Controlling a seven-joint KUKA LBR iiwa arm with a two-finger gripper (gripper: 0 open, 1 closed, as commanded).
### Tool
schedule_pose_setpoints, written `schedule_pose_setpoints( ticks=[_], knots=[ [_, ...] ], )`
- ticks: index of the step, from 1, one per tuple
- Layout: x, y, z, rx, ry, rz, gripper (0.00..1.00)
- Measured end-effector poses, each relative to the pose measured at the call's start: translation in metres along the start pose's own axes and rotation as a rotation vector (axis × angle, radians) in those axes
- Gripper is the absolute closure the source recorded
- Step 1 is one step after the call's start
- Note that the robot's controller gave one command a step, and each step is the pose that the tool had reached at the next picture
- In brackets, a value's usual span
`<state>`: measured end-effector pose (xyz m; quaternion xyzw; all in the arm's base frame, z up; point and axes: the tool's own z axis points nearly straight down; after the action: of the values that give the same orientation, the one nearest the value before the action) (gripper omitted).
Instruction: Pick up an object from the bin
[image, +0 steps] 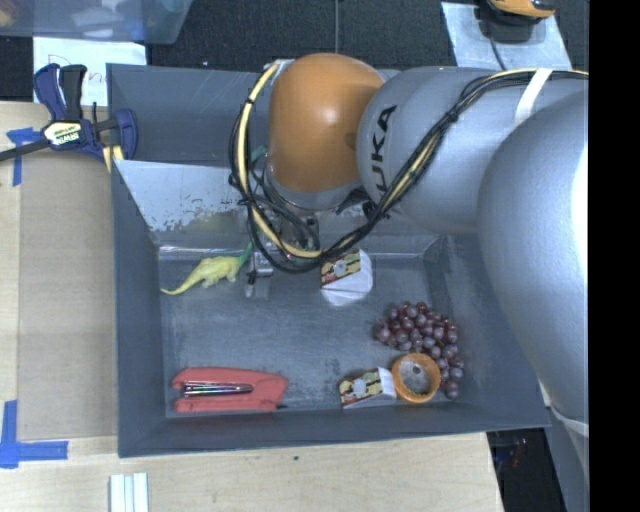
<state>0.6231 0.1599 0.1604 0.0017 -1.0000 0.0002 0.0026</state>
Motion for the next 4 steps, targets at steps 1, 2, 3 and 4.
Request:
schedule_pose_setpoints(
  ticks=[1, 2, 3, 4],
  knots=[
    [-0.002, -0.001, -0.005, -0.002, -0.008, 0.004, 0.0],
    [-0.007, 0.012, 0.072, -0.003, -0.012, -0.017, 0.0],
    [-0.005, 0.026, 0.027, -0.003, -0.012, -0.019, 0.0],
    [-0.004, 0.079, 0.063, -0.002, -0.003, -0.196, 0.0]
  ],
)
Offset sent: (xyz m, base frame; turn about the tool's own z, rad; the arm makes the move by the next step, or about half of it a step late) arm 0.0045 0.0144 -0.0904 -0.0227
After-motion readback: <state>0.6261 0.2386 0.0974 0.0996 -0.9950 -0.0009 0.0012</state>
